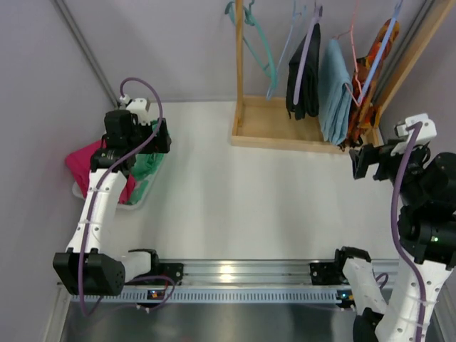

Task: Remove the trousers from the hanger

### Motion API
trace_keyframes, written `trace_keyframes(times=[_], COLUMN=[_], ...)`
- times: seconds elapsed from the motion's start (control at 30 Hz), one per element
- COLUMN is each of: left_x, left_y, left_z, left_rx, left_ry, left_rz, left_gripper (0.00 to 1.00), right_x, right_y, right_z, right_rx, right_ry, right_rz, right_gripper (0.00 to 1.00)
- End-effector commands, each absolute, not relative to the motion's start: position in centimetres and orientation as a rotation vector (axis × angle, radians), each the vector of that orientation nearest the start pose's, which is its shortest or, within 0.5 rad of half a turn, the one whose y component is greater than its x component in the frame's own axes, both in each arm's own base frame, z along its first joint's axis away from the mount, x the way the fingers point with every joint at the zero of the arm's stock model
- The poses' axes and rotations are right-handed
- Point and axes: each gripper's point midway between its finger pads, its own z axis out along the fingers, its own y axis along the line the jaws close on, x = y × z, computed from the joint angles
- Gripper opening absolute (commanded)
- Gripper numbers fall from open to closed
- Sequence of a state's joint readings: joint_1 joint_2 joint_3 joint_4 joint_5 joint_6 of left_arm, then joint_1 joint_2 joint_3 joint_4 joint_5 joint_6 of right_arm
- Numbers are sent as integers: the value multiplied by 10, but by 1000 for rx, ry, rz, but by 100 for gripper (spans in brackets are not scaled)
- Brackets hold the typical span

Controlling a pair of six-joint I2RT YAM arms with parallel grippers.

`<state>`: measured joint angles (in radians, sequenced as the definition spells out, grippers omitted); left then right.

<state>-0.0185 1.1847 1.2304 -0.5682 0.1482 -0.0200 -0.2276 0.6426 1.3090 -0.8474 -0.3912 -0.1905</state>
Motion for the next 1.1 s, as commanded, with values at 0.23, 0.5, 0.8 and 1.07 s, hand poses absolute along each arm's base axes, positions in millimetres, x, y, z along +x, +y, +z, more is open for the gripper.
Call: trace_keyframes(times=[0.23,0.5,0.8,1.07], left_x=[377,376,376,377], left_y=[-27,-19,-7,-2], left_z=[302,304,294,288], left_rx=[38,11,-57,-96], left_ry=[2005,1998,2019,2035], left_rz=[-154,-118,-125,-127], left_gripper=[99,99,99,99], right_x=[260,316,367,404], right_y=[53,115,168,161], right_z=[526,572,570,571], right_rx=[-370,-444,-249,23], right_ry=[1514,1442,1468,1466], right_rz=[340,523,669,733], right_gripper=[99,99,99,79])
